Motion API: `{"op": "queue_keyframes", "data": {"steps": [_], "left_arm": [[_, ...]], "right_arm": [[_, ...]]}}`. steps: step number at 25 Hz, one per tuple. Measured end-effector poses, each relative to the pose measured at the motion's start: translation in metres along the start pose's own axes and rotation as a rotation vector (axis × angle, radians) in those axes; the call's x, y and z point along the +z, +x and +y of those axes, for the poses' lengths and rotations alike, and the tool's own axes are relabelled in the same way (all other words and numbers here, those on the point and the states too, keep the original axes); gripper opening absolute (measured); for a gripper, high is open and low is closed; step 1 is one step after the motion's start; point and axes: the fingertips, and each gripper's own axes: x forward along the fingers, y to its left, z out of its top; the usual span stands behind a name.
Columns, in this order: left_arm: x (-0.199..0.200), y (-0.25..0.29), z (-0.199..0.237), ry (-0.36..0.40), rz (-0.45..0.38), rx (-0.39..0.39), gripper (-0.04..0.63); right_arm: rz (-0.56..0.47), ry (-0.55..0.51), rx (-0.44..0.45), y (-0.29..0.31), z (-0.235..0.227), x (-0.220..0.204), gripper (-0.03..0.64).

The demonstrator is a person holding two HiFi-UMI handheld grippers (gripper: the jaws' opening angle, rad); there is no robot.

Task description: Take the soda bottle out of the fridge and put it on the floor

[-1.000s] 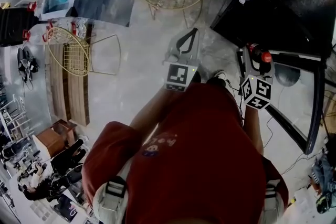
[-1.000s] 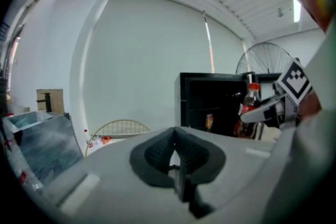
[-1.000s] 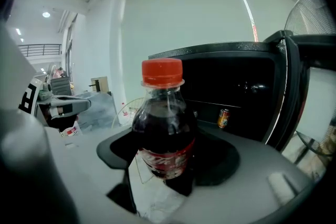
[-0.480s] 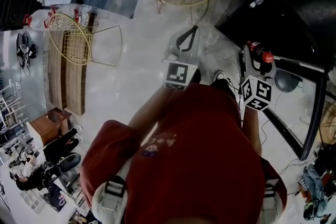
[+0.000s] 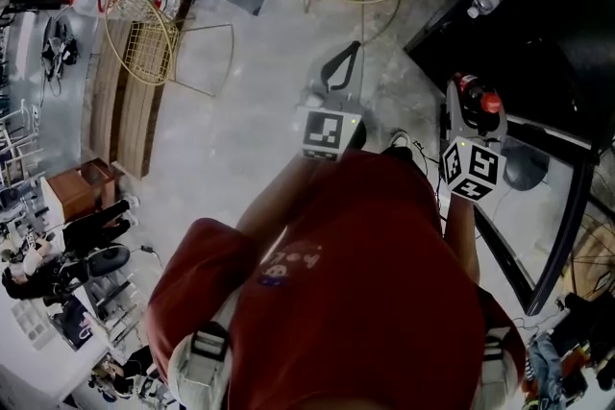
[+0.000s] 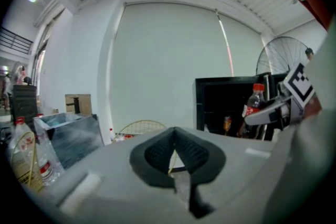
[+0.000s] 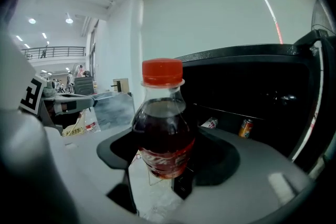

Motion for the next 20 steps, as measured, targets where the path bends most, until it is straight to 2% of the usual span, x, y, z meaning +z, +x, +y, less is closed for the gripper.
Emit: {"op": "queue_keyframes", "data": {"steps": [9,13,20], "left_arm": [[0.001,-0.026,-0.044,0.001,0.010,0.131,-0.002],[-0.004,-0.041,-0.070,-0.035,0.011,0.186,-0.002],[-0.005,-0.064,-0.091,-0.049,0.007,0.194,-0.002]], "right_arm": [[-0.005,-0.053,0.108,-0.020,-0.026,-0.020,0.304],[0.006,-0.065,0.122,-0.033,-0.041,-0.038,0.304],[0.012,-0.068,0.157,-0.059,-0.035,-0.048,0.304]]}}
